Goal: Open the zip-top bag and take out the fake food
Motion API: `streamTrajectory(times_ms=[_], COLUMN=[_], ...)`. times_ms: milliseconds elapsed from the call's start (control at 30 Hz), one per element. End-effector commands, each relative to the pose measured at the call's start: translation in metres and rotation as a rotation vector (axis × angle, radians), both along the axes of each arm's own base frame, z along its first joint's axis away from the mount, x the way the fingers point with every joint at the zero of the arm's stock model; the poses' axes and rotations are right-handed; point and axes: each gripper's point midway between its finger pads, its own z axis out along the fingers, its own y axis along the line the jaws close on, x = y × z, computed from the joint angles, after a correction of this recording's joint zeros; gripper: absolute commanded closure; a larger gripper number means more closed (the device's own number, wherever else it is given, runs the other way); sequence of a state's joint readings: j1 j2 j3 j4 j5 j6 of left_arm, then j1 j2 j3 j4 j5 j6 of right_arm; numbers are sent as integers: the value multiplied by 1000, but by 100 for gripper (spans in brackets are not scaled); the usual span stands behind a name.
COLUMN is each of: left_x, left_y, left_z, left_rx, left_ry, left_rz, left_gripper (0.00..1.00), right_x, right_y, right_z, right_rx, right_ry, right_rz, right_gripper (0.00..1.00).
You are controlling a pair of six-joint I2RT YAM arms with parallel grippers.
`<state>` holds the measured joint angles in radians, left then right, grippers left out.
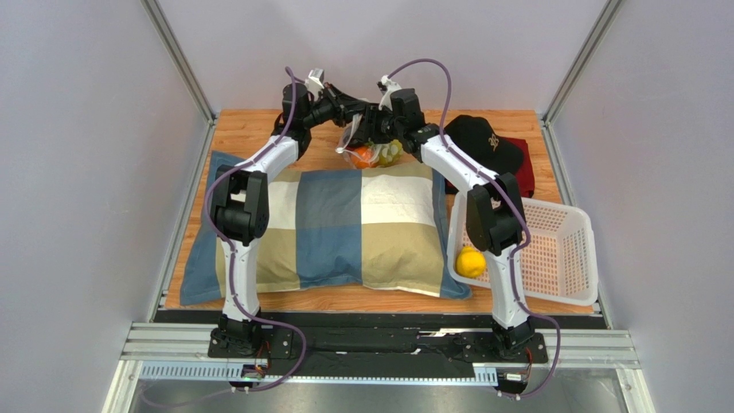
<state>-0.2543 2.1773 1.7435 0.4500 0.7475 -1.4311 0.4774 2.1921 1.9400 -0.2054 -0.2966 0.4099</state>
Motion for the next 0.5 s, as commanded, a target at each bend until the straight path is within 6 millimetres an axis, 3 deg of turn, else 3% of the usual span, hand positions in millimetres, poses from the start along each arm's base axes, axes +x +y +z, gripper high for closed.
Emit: streamTrajectory(times_ms=[0,167,267,300,467], left_x=[-6,-6,-7,-7,-8], left_y=[-8,-16,-19,-20,-23], left_z=[42,39,34,31,23], left_rx=[-66,-87,-92,-91,-88], left_ry=[-118,-106,-95,-92,-74], left_rz=[-36,-54,-56,-57,-63], left_gripper=[100,100,100,100,100], right_x=[25,36,43,45,46], right_y=[6,9,12,15,24], right_z=[7,-24,-30,-41,-58], right_rx=[12,-11,-5,-7,28], right_ry=[-87,-53,-70,-58,-31], right_rz=[-12,4,12,23,83], right_gripper=[37,25,14,14,14])
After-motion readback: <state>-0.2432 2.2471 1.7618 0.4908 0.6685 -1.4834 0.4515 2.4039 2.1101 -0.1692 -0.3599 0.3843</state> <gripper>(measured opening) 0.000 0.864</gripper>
